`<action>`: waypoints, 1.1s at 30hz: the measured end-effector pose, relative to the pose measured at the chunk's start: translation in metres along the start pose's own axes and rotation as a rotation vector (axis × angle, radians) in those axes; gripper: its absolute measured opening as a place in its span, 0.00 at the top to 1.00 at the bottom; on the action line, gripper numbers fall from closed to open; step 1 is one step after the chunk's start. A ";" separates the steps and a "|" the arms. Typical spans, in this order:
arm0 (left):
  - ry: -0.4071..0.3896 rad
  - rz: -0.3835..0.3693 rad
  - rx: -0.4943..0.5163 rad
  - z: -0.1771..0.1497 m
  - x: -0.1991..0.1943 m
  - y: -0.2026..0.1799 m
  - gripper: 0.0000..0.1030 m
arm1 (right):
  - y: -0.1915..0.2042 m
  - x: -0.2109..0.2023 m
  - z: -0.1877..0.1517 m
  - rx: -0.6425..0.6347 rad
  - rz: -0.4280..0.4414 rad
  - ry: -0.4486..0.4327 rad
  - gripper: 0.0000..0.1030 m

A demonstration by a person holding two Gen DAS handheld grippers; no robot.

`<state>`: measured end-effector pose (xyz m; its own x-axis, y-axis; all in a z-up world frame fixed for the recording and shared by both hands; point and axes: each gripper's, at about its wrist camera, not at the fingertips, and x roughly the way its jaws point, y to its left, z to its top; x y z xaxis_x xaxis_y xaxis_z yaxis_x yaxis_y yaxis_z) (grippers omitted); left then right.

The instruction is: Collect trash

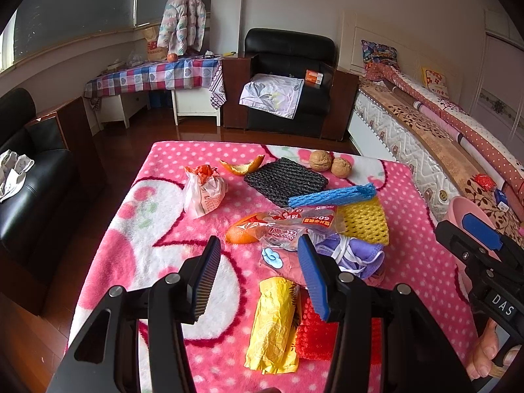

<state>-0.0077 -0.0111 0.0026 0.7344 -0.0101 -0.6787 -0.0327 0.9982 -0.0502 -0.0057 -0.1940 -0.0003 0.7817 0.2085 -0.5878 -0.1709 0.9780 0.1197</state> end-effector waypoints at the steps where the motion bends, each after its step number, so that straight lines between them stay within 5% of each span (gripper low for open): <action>1: -0.001 0.000 0.000 0.000 0.000 0.000 0.53 | 0.000 0.001 0.000 -0.001 0.004 0.002 0.31; 20: -0.015 -0.054 0.022 -0.001 -0.014 -0.004 0.53 | 0.004 -0.006 -0.004 -0.012 0.065 0.009 0.35; 33: -0.025 -0.102 0.046 -0.004 -0.010 -0.002 0.53 | 0.019 0.005 -0.009 -0.050 0.247 0.071 0.49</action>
<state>-0.0181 -0.0128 0.0067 0.7490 -0.1107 -0.6532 0.0739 0.9938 -0.0836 -0.0110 -0.1742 -0.0081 0.6687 0.4379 -0.6009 -0.3816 0.8957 0.2281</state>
